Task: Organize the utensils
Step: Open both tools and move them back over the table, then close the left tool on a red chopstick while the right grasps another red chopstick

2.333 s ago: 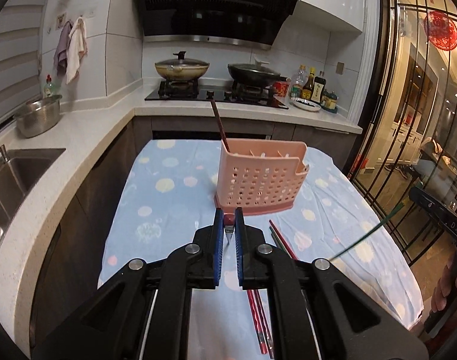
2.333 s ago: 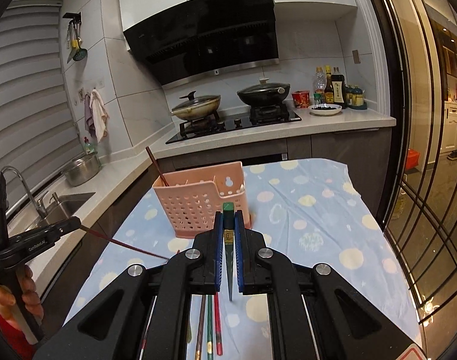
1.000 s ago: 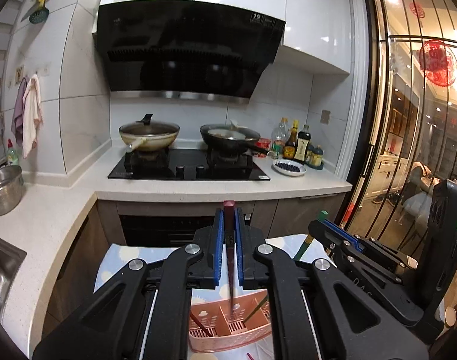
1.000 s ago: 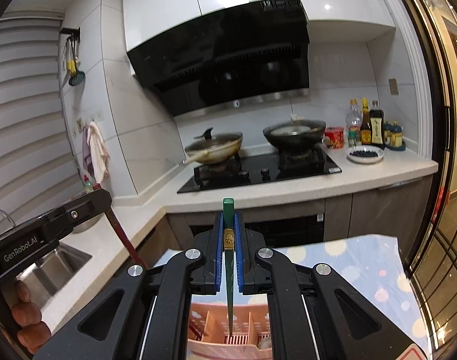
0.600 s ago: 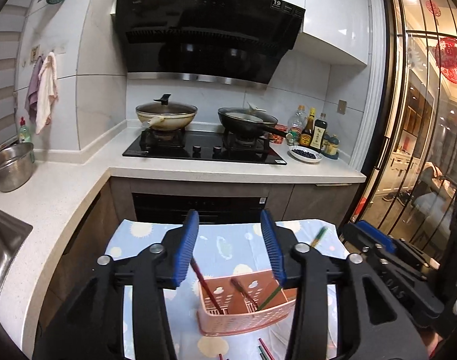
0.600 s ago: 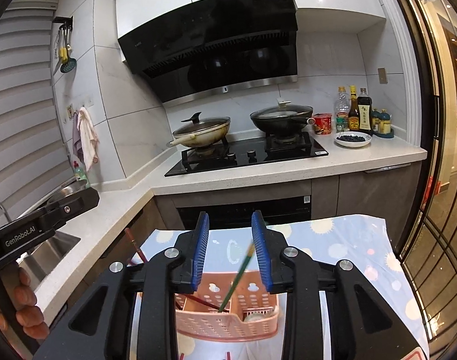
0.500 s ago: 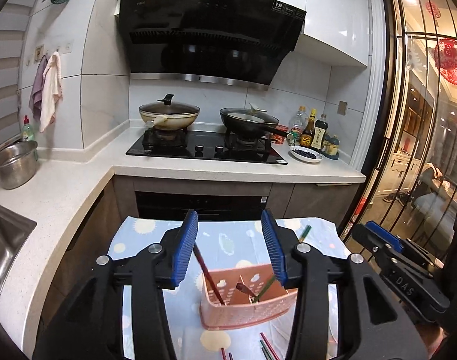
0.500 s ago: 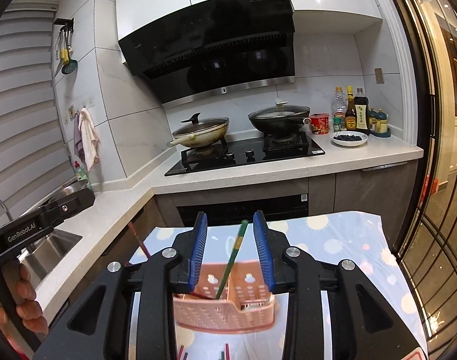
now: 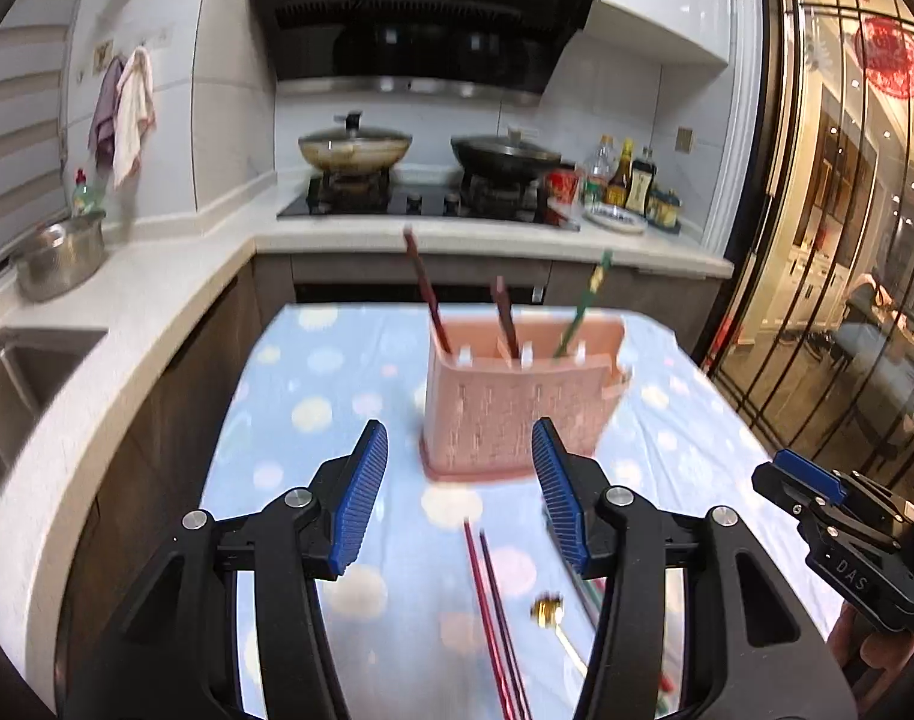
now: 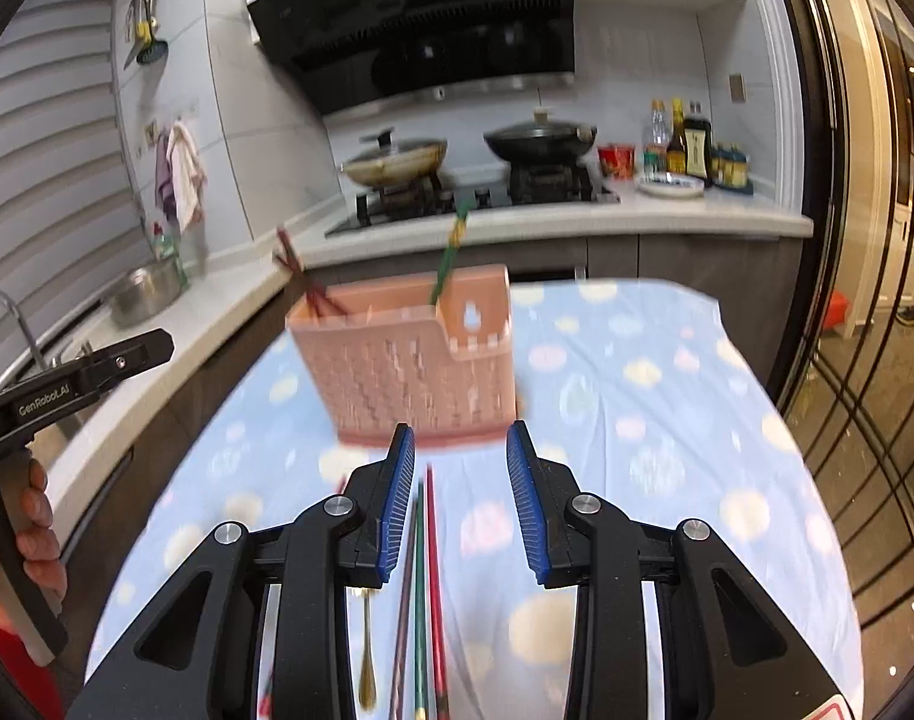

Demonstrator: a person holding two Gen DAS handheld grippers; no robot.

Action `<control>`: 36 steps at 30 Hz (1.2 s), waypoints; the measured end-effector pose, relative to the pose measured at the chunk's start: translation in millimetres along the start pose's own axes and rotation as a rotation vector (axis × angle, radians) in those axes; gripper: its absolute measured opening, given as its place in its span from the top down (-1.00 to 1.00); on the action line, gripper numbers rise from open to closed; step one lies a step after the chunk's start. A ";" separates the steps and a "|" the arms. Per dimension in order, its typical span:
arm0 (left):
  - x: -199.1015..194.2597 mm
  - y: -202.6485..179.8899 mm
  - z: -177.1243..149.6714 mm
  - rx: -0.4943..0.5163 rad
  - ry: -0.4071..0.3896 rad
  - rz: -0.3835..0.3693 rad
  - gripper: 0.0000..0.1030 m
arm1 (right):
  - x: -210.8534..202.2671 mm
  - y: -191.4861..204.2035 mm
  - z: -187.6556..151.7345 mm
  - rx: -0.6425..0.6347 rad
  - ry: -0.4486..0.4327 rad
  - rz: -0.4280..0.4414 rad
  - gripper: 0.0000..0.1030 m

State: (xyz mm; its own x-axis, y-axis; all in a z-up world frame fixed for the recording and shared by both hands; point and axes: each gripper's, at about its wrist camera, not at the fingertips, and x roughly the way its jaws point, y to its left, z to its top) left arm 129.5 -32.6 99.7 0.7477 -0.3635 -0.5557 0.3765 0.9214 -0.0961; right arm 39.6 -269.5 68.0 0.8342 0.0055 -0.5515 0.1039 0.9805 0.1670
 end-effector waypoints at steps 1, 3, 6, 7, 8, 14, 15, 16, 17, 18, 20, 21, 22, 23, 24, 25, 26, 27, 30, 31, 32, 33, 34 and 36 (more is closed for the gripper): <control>-1.4 -0.3 -9.3 -0.002 0.015 -0.001 0.07 | -1.8 -0.3 -10.8 0.001 0.021 0.001 0.38; -0.7 0.2 -28.7 -0.006 0.055 -0.004 0.07 | -6.0 -0.3 -30.5 -0.002 0.052 -0.010 0.38; 2.8 -0.7 -58.5 -0.002 0.116 -0.002 0.07 | -8.2 0.7 -60.1 -0.005 0.100 -0.021 0.38; 3.9 -1.2 -67.7 -0.002 0.136 -0.002 0.07 | -8.2 0.2 -68.6 -0.006 0.114 -0.022 0.38; 5.0 -1.8 -75.9 -0.001 0.151 -0.003 0.07 | -7.9 0.6 -77.5 -0.007 0.133 -0.022 0.38; 9.5 -7.0 -118.8 0.000 0.239 -0.002 0.07 | -0.3 0.3 -118.1 0.018 0.224 -0.008 0.38; 9.5 -7.6 -124.6 0.002 0.251 -0.003 0.07 | 0.7 0.5 -122.7 0.021 0.234 -0.006 0.38; 9.3 -8.4 -131.0 0.004 0.260 -0.004 0.07 | 1.7 0.8 -126.5 0.022 0.241 -0.005 0.38; 9.0 -8.9 -136.4 0.005 0.271 -0.007 0.07 | 2.1 1.3 -130.0 0.021 0.246 -0.003 0.38; 8.9 -9.9 -141.2 0.005 0.280 -0.010 0.07 | 2.4 1.8 -131.8 0.020 0.251 -0.003 0.38; 8.5 -12.0 -150.0 0.009 0.297 -0.011 0.07 | 2.3 1.8 -136.7 0.019 0.260 -0.004 0.38; 9.2 -13.5 -152.6 0.011 0.304 -0.013 0.07 | 2.1 1.3 -138.3 0.021 0.263 -0.003 0.38; 9.7 -14.5 -155.5 0.011 0.313 -0.015 0.07 | 1.7 0.8 -139.4 0.024 0.265 -0.002 0.38; 10.5 -15.3 -158.4 0.013 0.320 -0.016 0.07 | 1.3 0.4 -140.3 0.027 0.266 -0.001 0.38; 11.5 -16.2 -161.9 0.015 0.328 -0.017 0.07 | 0.5 0.1 -140.5 0.028 0.266 -0.001 0.38; 12.6 -17.1 -164.3 0.017 0.336 -0.018 0.07 | -0.1 -0.1 -141.1 0.029 0.266 -0.001 0.38; 13.4 -17.5 -166.1 0.016 0.343 -0.019 0.07 | -0.1 -0.4 -140.5 0.029 0.267 -0.001 0.38; 14.1 -18.0 -168.0 0.014 0.350 -0.023 0.07 | -0.3 -0.7 -140.4 0.029 0.267 -0.002 0.38; 15.2 -21.9 -170.7 0.022 0.360 -0.031 0.07 | -0.2 -1.5 -141.1 0.034 0.269 -0.002 0.38; 16.1 -22.9 -172.0 0.025 0.364 -0.031 0.07 | 0.2 -2.1 -140.9 0.036 0.270 -0.002 0.38; 17.2 -23.4 -173.1 0.027 0.368 -0.031 0.07 | 0.3 -2.0 -141.1 0.036 0.270 -0.001 0.38; 18.1 -23.5 -174.6 0.029 0.372 -0.029 0.07 | 0.3 -2.2 -141.0 0.036 0.270 -0.002 0.38; 19.1 -23.5 -175.7 0.030 0.376 -0.027 0.07 | 0.3 -2.1 -141.0 0.035 0.270 -0.002 0.38; 20.2 -22.4 -177.7 0.031 0.381 -0.018 0.08 | 0.4 -2.5 -141.1 0.034 0.270 -0.001 0.38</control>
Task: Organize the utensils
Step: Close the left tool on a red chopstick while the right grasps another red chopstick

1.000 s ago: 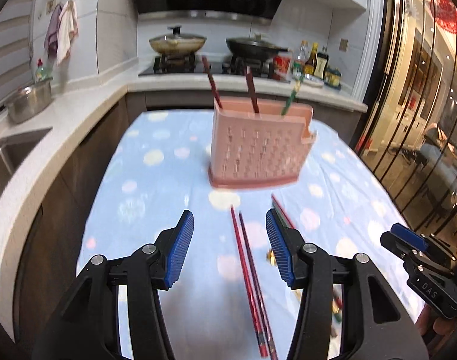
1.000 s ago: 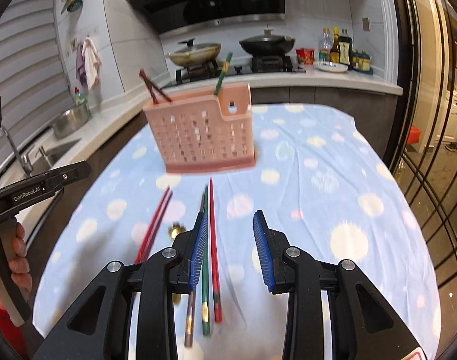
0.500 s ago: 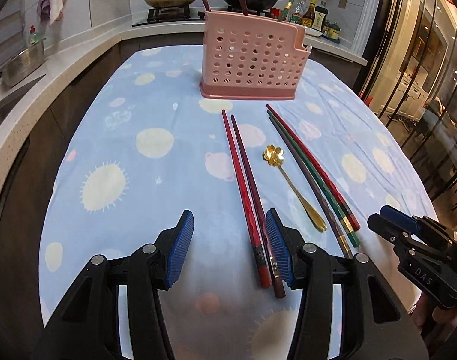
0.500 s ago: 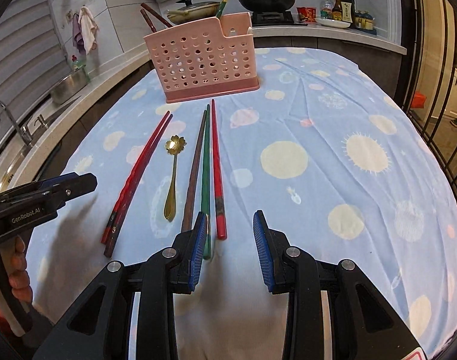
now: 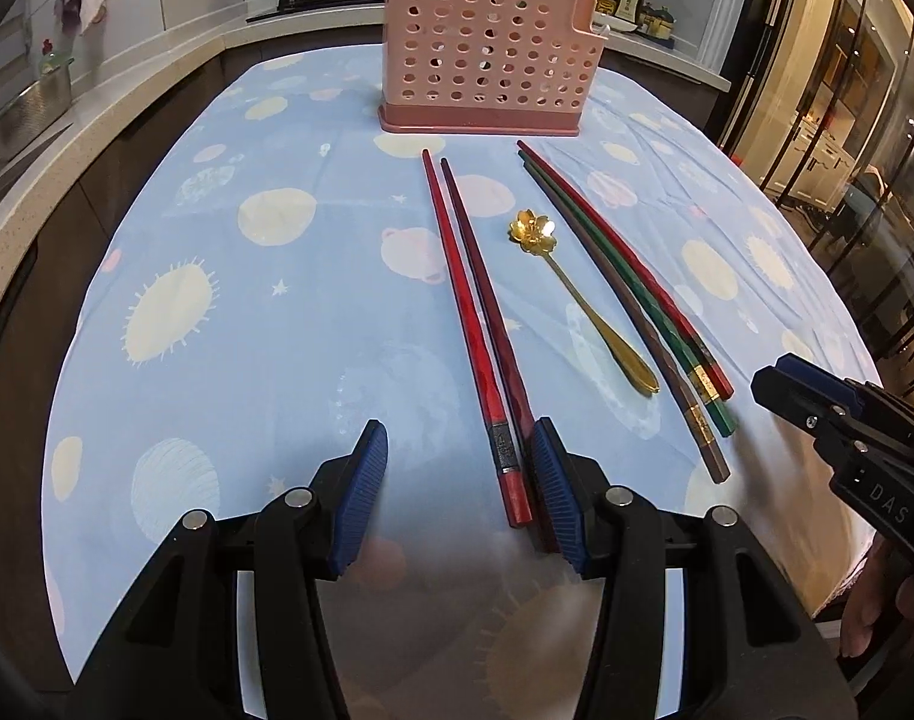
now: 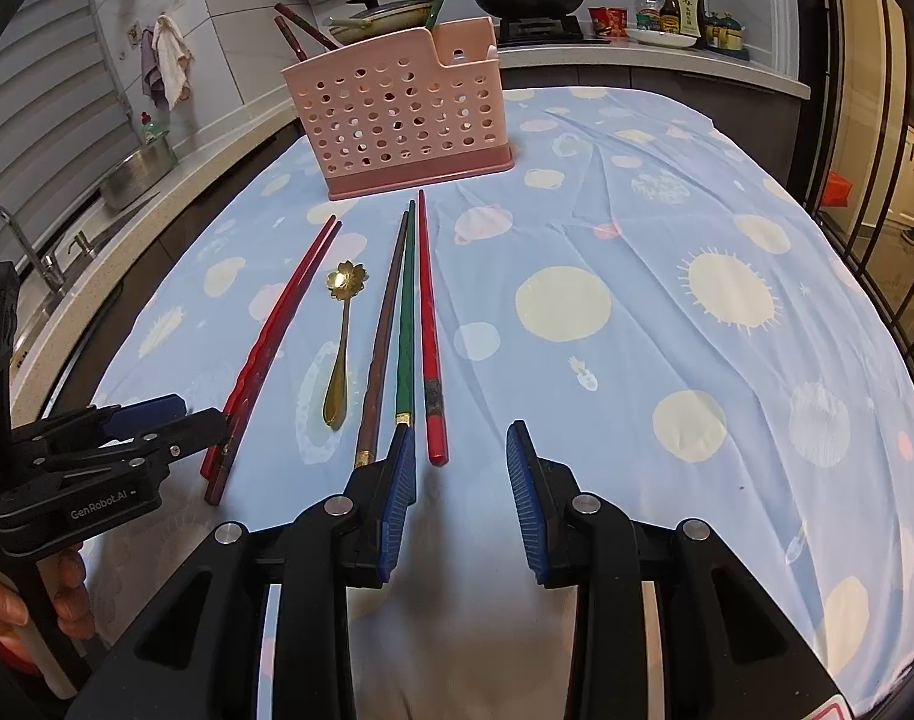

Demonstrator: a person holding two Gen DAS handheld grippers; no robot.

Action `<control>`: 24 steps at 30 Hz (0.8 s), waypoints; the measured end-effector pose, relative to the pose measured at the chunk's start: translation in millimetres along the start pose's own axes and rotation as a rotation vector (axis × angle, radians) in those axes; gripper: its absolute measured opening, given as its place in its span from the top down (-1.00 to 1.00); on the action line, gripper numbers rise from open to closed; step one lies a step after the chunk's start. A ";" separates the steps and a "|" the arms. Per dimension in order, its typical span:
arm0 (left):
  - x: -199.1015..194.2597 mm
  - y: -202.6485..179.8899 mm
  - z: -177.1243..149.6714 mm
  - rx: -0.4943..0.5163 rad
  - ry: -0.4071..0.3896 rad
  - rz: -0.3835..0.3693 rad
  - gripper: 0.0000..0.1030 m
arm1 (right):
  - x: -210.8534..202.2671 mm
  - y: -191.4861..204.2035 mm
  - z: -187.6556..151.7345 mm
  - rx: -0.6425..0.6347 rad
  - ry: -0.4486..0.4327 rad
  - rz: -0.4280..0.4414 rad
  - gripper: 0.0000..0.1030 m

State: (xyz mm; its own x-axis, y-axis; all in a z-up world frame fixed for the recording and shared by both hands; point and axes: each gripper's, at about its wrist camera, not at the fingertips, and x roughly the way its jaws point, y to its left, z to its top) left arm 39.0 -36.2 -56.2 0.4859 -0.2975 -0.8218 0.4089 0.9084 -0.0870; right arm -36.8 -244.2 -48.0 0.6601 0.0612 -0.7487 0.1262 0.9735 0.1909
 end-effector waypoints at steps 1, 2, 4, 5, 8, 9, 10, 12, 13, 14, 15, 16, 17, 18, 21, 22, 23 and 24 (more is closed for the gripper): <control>1.1 1.1 -0.5 -0.002 0.003 0.001 0.08 | 0.3 -0.1 -0.1 0.000 0.001 0.000 0.38; 2.0 2.5 -1.2 -0.005 0.005 0.004 0.07 | 0.6 -0.1 -0.1 0.001 0.002 0.001 0.38; 2.8 4.7 -2.2 -0.008 0.004 0.009 0.07 | 1.8 -0.7 -0.1 0.002 0.006 0.001 0.38; 3.0 5.7 -2.4 -0.009 0.006 0.012 0.07 | 2.6 -0.8 -0.2 0.003 0.008 0.002 0.38; 3.2 9.3 -2.7 -0.015 0.006 0.018 0.06 | 3.6 0.7 -0.1 0.002 0.011 0.003 0.38; 3.2 10.1 -2.5 -0.015 0.005 0.022 0.06 | 3.6 0.9 -0.1 0.001 0.010 0.002 0.38; 3.1 11.0 -2.6 -0.015 0.005 0.024 0.06 | 3.8 1.3 0.0 -0.001 0.010 0.002 0.38; 3.1 12.3 -3.1 -0.017 0.005 0.031 0.08 | 4.9 2.1 0.5 -0.003 0.010 0.003 0.38; 3.0 12.5 -3.2 -0.016 0.005 0.032 0.08 | 5.5 2.5 0.7 -0.005 0.010 0.003 0.38; 3.1 12.6 -3.3 -0.016 0.005 0.032 0.08 | 6.6 2.8 1.0 -0.006 0.012 0.002 0.38; 3.3 12.3 -3.0 -0.013 0.005 0.034 0.08 | 8.0 2.9 1.1 -0.007 0.015 0.002 0.38; 3.7 12.4 -3.1 -0.012 0.004 0.035 0.08 | 9.7 3.2 1.5 -0.007 0.017 0.002 0.38; 4.0 12.7 -3.0 -0.011 0.002 0.035 0.08 | 10.9 3.4 1.8 -0.009 0.019 0.002 0.43; 4.1 12.7 -2.9 -0.010 0.002 0.035 0.08 | 12.3 3.8 2.1 -0.010 0.021 0.004 0.44; 4.3 12.8 -2.8 -0.008 -0.001 0.036 0.10 | 16.6 4.8 3.8 -0.017 0.026 0.005 0.56; 4.3 12.8 -2.8 -0.009 -0.001 0.035 0.12 | 18.3 5.3 4.5 -0.019 0.029 0.007 0.61; 4.5 13.5 -2.7 -0.009 -0.002 0.034 0.15 | 19.9 5.7 5.0 -0.022 0.030 0.007 0.62; 4.7 13.3 -1.9 -0.008 -0.002 0.035 0.17 | 21.8 5.9 5.4 -0.024 0.033 0.006 0.66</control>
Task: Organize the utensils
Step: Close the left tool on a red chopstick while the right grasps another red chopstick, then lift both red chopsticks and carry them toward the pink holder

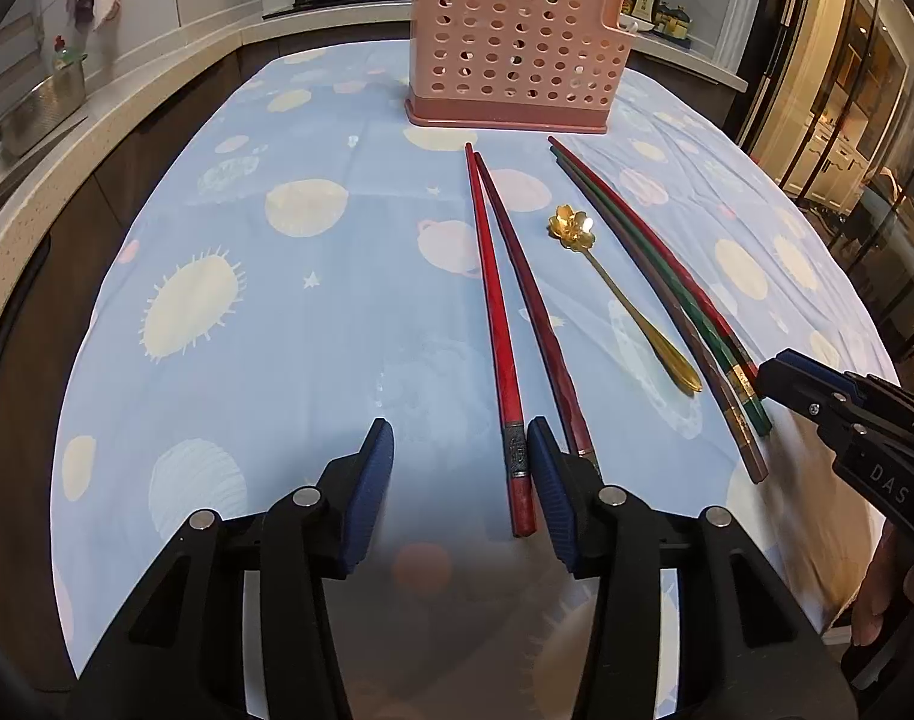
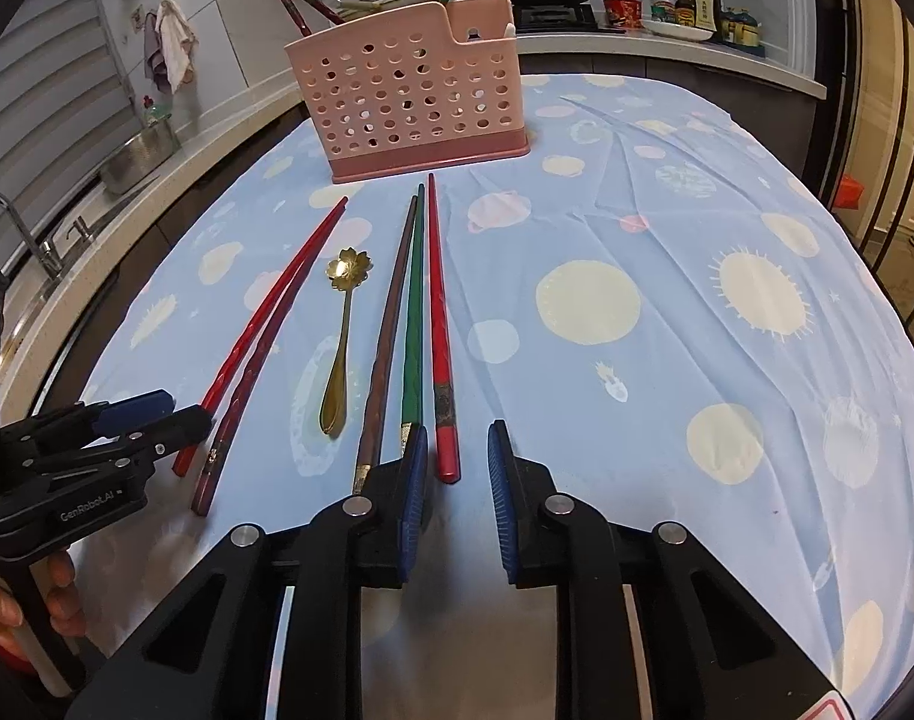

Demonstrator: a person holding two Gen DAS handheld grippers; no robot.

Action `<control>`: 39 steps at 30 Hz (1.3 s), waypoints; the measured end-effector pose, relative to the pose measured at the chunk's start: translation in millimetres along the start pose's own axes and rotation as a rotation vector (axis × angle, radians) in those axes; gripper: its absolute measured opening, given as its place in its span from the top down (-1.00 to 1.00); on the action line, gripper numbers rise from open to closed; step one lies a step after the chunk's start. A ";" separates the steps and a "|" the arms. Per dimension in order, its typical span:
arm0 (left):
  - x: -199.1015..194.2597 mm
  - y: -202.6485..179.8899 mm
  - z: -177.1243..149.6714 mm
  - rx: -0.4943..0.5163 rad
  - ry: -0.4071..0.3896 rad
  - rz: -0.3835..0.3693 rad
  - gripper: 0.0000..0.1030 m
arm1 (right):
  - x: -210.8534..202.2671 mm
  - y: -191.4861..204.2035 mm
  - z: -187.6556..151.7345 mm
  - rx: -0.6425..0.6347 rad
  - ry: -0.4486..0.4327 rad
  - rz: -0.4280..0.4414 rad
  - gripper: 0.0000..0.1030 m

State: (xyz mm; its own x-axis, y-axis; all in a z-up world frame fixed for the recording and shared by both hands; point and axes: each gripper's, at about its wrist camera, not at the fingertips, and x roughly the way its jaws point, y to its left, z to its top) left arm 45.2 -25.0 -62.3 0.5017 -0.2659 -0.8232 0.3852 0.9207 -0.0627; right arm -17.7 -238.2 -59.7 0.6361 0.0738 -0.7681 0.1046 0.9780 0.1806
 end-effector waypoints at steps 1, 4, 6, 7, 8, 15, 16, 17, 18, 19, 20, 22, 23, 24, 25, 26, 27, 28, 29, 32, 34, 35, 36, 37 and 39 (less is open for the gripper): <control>-0.1 -0.2 0.2 0.001 0.000 0.000 0.21 | 1.8 0.3 0.5 -0.001 0.003 0.001 0.68; -0.3 0.2 0.5 0.002 0.001 -0.006 0.34 | 6.8 0.7 0.8 -0.007 0.008 -0.001 0.69; -0.3 0.5 1.0 -0.002 0.002 -0.013 0.37 | 9.8 0.4 0.3 -0.008 0.014 0.000 0.73; -0.1 0.4 1.4 -0.001 0.003 -0.016 0.40 | 10.7 0.5 0.3 -0.011 0.013 0.000 0.74; 0.1 0.0 1.6 0.001 0.003 -0.016 0.44 | 10.9 0.7 0.3 -0.014 0.011 -0.001 0.76; 0.2 -4.1 0.9 0.011 0.009 -0.055 0.68 | 11.4 1.5 0.5 -0.034 0.005 -0.008 0.86; 0.0 -4.8 0.5 0.010 0.011 -0.065 0.70 | 10.7 1.8 0.0 -0.036 0.003 -0.009 0.86; -0.2 -5.4 0.3 0.009 0.013 -0.073 0.75 | 10.1 1.8 -0.5 -0.035 0.003 -0.008 0.86; -0.3 -6.1 -0.1 0.010 0.016 -0.082 0.80 | 10.1 1.8 -0.5 -0.036 0.003 -0.008 0.86; -0.5 -6.5 -0.6 0.009 0.019 -0.092 0.84 | 8.8 2.0 -1.0 -0.036 0.002 -0.009 0.86; -0.9 -6.4 -0.8 0.004 0.021 -0.099 0.84 | 7.1 2.2 -1.4 -0.036 0.000 -0.008 0.86; -2.6 -6.3 -1.3 0.002 0.021 -0.102 0.84 | 2.5 2.8 -2.1 -0.037 -0.008 -0.006 0.86; -3.6 -5.8 -1.6 0.000 0.021 -0.098 0.85 | -0.6 3.2 -2.5 -0.039 -0.014 -0.007 0.86; -5.0 -4.8 -1.6 -0.005 0.020 -0.100 0.85 | -4.1 3.8 -2.8 -0.041 -0.020 -0.008 0.86; -6.8 -3.7 -1.4 -0.009 0.018 -0.104 0.85 | -7.8 4.3 -2.8 -0.042 -0.028 -0.009 0.86; -9.1 -3.0 -1.0 -0.011 0.012 -0.100 0.85 | -11.8 4.6 -2.6 -0.043 -0.036 -0.010 0.86; -12.1 -2.3 -0.1 -0.012 0.006 -0.098 0.85 | -15.8 4.7 -2.0 -0.042 -0.044 -0.009 0.86; -15.4 -1.1 0.9 -0.015 -0.001 -0.099 0.85 | -19.8 4.3 -0.8 -0.041 -0.052 -0.006 0.86; -19.5 -0.1 2.2 -0.018 -0.011 -0.097 0.85 | -24.6 3.8 0.5 -0.038 -0.063 -0.003 0.86; -32.9 3.9 8.8 -0.027 -0.046 -0.093 0.85 | -41.4 1.6 7.4 -0.027 -0.105 0.003 0.87; -42.8 6.2 15.0 -0.031 -0.076 -0.088 0.85 | -53.2 -1.4 15.1 -0.015 -0.137 0.012 0.86; -47.8 7.4 18.6 -0.032 -0.092 -0.085 0.85 | -59.4 -3.0 19.6 -0.009 -0.154 0.015 0.87; -53.0 9.1 23.0 -0.034 -0.110 -0.081 0.85 | -64.8 -3.9 24.2 -0.006 -0.170 0.016 0.87; -58.1 11.0 27.9 -0.036 -0.127 -0.080 0.87 | -70.4 -5.1 29.4 -0.005 -0.188 0.017 0.87; -67.7 14.0 38.8 -0.037 -0.163 -0.080 0.87 | -80.2 -7.6 40.0 -0.004 -0.222 0.017 0.87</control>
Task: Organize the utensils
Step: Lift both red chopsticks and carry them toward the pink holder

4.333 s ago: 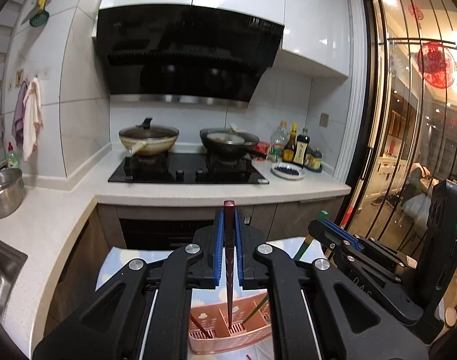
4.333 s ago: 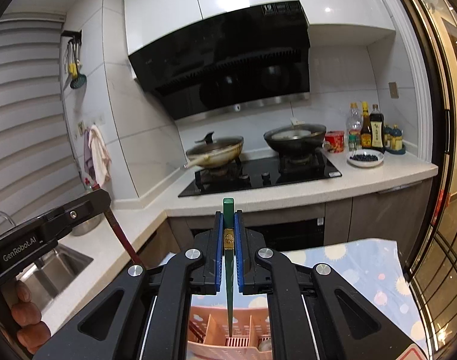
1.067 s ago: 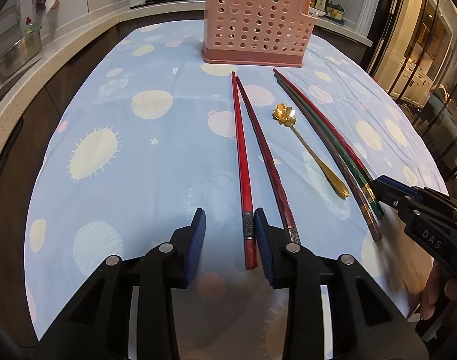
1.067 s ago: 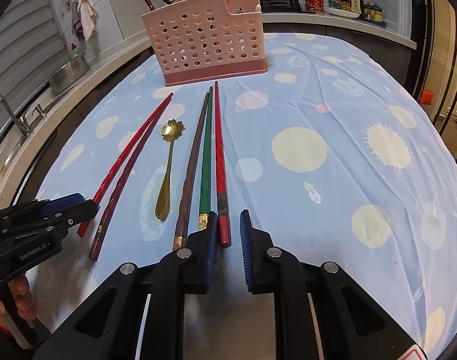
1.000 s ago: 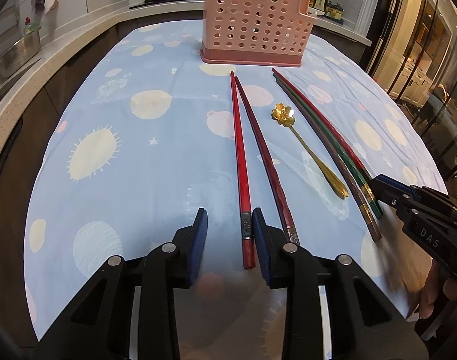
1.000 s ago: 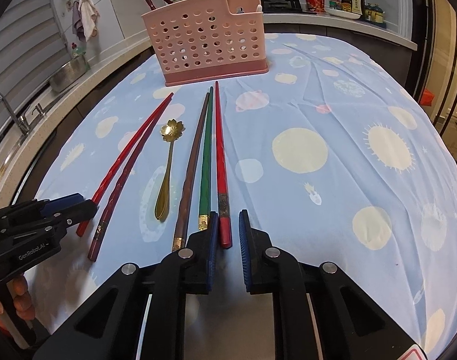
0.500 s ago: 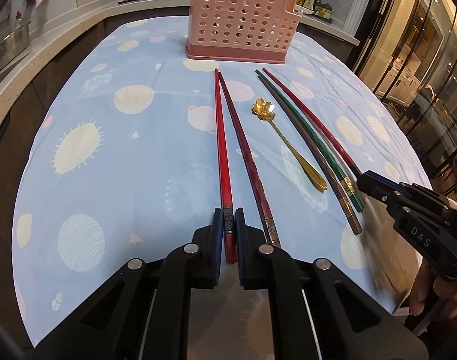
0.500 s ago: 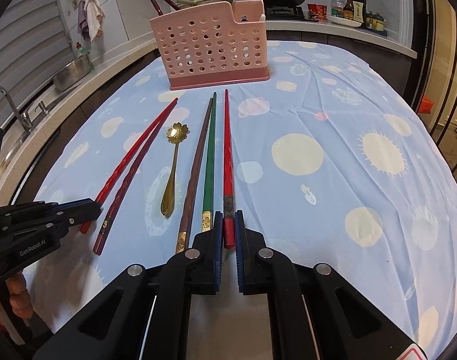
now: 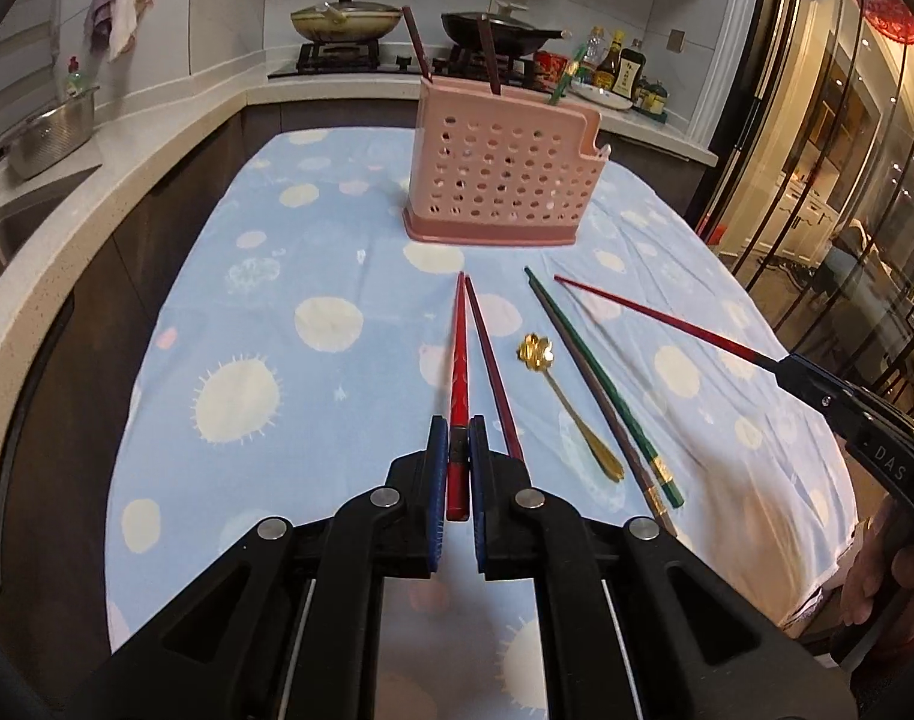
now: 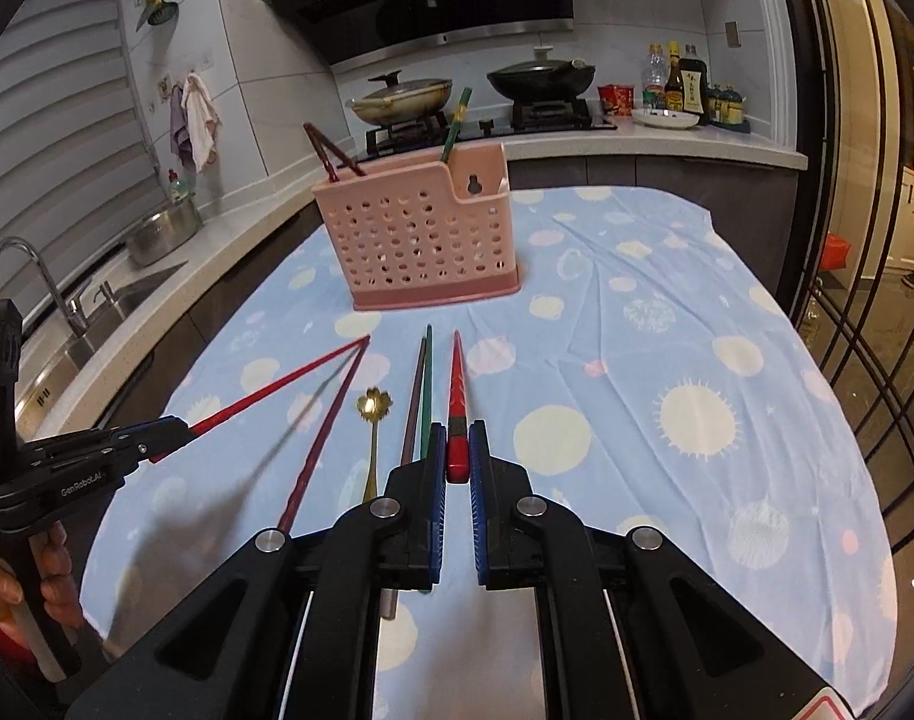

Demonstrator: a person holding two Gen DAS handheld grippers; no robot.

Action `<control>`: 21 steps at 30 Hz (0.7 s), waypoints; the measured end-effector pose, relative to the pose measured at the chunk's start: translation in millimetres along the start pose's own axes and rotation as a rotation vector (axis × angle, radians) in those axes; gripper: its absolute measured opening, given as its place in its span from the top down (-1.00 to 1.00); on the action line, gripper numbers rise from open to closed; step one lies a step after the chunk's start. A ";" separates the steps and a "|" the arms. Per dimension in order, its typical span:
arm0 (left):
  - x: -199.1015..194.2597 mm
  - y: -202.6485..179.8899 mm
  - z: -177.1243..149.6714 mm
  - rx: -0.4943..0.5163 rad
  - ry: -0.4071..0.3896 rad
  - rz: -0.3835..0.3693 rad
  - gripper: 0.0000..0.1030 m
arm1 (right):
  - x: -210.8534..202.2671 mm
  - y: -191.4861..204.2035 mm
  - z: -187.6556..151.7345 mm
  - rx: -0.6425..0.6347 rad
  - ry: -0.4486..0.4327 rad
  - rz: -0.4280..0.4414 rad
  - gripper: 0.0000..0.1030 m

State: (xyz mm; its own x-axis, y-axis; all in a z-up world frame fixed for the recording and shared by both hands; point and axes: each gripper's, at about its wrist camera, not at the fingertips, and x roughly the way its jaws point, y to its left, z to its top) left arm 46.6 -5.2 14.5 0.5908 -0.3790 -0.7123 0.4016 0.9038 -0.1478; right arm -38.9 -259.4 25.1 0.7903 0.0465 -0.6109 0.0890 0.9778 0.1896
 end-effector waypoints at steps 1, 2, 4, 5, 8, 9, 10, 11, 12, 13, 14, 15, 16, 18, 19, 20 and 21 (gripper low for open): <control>-4.2 -0.2 6.3 0.003 -0.020 0.004 0.87 | -3.2 -1.1 6.7 0.000 -0.018 0.001 0.87; -7.6 -0.4 12.7 0.006 -0.038 0.006 0.87 | -6.4 -2.4 13.9 0.002 -0.036 0.003 0.87; -13.7 -0.2 24.8 0.009 -0.069 0.005 0.87 | -10.7 -4.5 26.4 0.006 -0.067 0.009 0.87; -15.9 -0.4 30.5 0.011 -0.083 0.005 0.87 | -11.9 -5.5 32.1 0.008 -0.079 0.011 0.87; -21.7 -1.2 49.4 0.018 -0.127 0.012 0.87 | -14.4 -6.5 51.3 0.007 -0.119 0.017 0.87; -23.9 -1.7 55.9 0.022 -0.143 0.014 0.87 | -15.0 -6.5 56.4 0.005 -0.130 0.018 0.87; -25.4 -2.1 62.2 0.025 -0.157 0.017 0.87 | -15.8 -5.9 62.0 0.002 -0.141 0.018 0.87; -26.7 -1.9 67.7 0.027 -0.168 0.019 0.87 | -16.3 -5.7 67.9 -0.001 -0.153 0.018 0.87; -27.8 -2.1 73.6 0.029 -0.180 0.020 0.87 | -16.4 -5.7 72.5 -0.002 -0.163 0.018 0.87; -28.9 -2.6 79.6 0.031 -0.193 0.021 0.87 | -16.5 -6.4 77.9 -0.004 -0.172 0.018 0.87; -29.5 -3.2 85.3 0.034 -0.203 0.024 0.87 | -16.1 -7.1 83.3 -0.004 -0.181 0.017 0.87; -29.8 -3.0 90.7 0.036 -0.212 0.027 0.87 | -16.0 -7.9 87.8 -0.003 -0.187 0.019 0.87; -29.8 -2.8 96.9 0.037 -0.220 0.027 0.87 | -16.0 -8.2 92.5 -0.001 -0.193 0.022 0.87; -30.3 -1.9 107.8 0.036 -0.235 0.028 0.87 | -15.4 -8.9 102.8 -0.001 -0.207 0.026 0.87; -30.8 -1.8 112.8 0.037 -0.243 0.029 0.87 | -15.6 -8.3 107.3 -0.003 -0.214 0.027 0.87; -31.4 -1.8 118.0 0.039 -0.251 0.030 0.87 | -15.6 -8.1 112.6 -0.006 -0.223 0.028 0.87; -32.2 -1.7 123.2 0.041 -0.261 0.031 0.87 | -15.6 -7.1 116.0 -0.008 -0.230 0.028 0.87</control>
State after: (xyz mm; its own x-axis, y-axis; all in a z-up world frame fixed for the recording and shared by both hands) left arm 113.1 -19.0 122.3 0.7614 -0.3947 -0.5143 0.4057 0.9089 -0.0968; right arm 18.4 -290.8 122.5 0.9097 0.0272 -0.4144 0.0607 0.9784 0.1974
